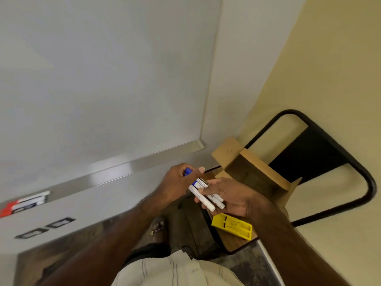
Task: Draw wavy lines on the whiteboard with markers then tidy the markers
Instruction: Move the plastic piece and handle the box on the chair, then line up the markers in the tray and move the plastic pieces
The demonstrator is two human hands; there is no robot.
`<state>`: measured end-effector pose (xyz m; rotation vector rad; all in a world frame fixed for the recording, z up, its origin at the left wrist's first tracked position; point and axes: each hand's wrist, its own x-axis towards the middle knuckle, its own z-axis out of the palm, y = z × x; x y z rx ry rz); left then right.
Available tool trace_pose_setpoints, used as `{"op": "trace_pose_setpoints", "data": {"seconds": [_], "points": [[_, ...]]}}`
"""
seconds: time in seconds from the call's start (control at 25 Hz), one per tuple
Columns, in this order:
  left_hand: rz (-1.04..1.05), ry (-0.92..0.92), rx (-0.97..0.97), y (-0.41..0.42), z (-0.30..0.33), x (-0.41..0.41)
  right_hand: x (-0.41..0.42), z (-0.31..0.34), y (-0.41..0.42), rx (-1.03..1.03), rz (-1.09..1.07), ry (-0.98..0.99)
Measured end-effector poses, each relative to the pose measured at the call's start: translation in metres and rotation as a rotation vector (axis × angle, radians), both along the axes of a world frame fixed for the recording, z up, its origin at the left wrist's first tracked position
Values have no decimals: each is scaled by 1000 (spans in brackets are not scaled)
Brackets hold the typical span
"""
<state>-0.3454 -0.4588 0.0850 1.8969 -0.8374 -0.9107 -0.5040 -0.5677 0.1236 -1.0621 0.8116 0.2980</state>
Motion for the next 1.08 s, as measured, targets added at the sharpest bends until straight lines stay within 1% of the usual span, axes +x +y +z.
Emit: {"op": "trace_pose_setpoints", "data": {"seconds": [0.16, 0.24, 0.4, 0.56, 0.68, 0.76, 0.96, 1.08], "points": [[255, 10, -19, 58, -2, 18, 44, -8, 29, 3, 170, -5], [390, 7, -45, 87, -1, 32, 69, -11, 47, 31, 186, -18], [696, 13, -108, 143, -5, 70, 123, -18, 85, 85, 57, -37], [902, -46, -50, 192, -18, 115, 183, -28, 127, 134, -69, -40], [968, -25, -43, 223, -25, 148, 228, -39, 159, 125, -134, -38], [975, -22, -44, 238, -31, 169, 255, -47, 176, 77, -151, -39], [882, 80, 24, 271, -57, 236, 324, -76, 205, -46, -186, -17], [833, 212, 41, 282, -67, 267, 349, -95, 209, -62, -181, 10]]}}
